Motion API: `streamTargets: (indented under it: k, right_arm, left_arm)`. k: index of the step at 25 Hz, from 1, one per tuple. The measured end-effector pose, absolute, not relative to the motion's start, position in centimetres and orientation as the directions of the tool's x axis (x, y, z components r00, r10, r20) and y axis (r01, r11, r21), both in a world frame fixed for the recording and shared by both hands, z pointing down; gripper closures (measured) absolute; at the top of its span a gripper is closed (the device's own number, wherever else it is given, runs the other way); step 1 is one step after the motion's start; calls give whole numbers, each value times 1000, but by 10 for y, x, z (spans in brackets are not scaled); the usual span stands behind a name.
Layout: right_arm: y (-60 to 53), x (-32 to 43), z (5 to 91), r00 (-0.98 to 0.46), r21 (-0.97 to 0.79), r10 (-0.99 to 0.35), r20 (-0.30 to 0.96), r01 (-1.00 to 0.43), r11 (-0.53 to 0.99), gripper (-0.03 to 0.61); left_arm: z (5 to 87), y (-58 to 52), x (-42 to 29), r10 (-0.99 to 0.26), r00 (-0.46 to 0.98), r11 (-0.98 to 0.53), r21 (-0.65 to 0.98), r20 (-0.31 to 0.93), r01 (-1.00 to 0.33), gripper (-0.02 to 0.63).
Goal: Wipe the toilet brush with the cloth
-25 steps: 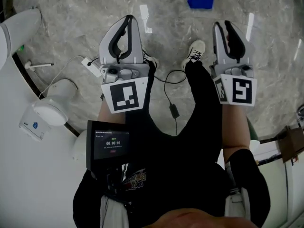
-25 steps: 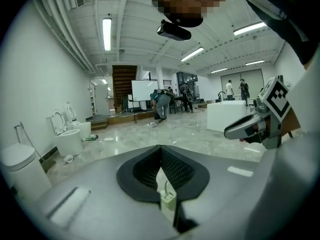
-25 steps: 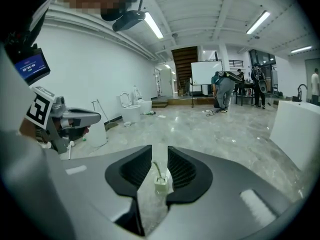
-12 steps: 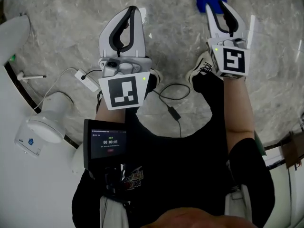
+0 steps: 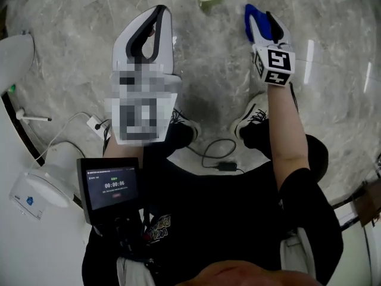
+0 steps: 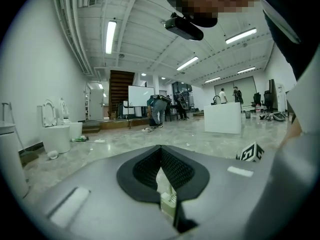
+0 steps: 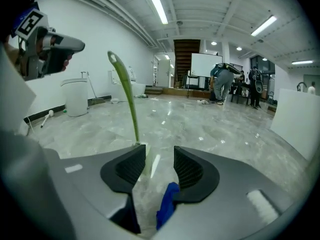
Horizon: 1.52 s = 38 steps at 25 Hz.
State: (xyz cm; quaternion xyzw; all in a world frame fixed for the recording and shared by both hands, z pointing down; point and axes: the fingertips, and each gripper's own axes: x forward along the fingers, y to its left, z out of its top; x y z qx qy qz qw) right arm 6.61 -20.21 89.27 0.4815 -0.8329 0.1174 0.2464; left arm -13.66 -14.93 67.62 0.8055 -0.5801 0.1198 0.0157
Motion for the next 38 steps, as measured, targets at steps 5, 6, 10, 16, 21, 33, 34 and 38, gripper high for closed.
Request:
streamTargets:
  k: [5,6,10,16,21,33,34,38]
  right_arm:
    - [-197,91,966,-351,49,-715,605,-879,474,390]
    - [-198,96,978,-337,46,-710,619,-886,461,390]
    - [-201,107,1028,-298,33,-651,698,-895,445,383]
    - [-199,109,1068,-269,41,-583,766,-885,463,367]
    - [-192,110,1094,-227,65,-537,813,-880,470,351]
    - [-163,118,1130,-143,152,-461,876,-825,545,362]
    - [-164,117,1129,-145,144,-456,878,-829,541,371]
    - [-171,125,1126,-134,95,-455,880,-890,446,463]
  left_arm:
    - [666,-156,-135,-941,306,-330,-179,145,-927,614]
    - [665,-161,-133,-941,312,-333,-190,133,-924,612]
    - [670,-185,-129,-938,328,-344,-183,110,-921,613]
    - [683,-207,-137,-945,304,-321,-156,120,-934,613]
    - [668,-214,-148,-960,267,-274,-92,82,-957,613]
    - [657,-192,-128,-956,289,-294,-205,56,-934,614]
    - [656,-194,-129,-957,283,-289,-186,59,-939,613]
    - [654,-201,-131,-959,275,-282,-134,64,-950,614]
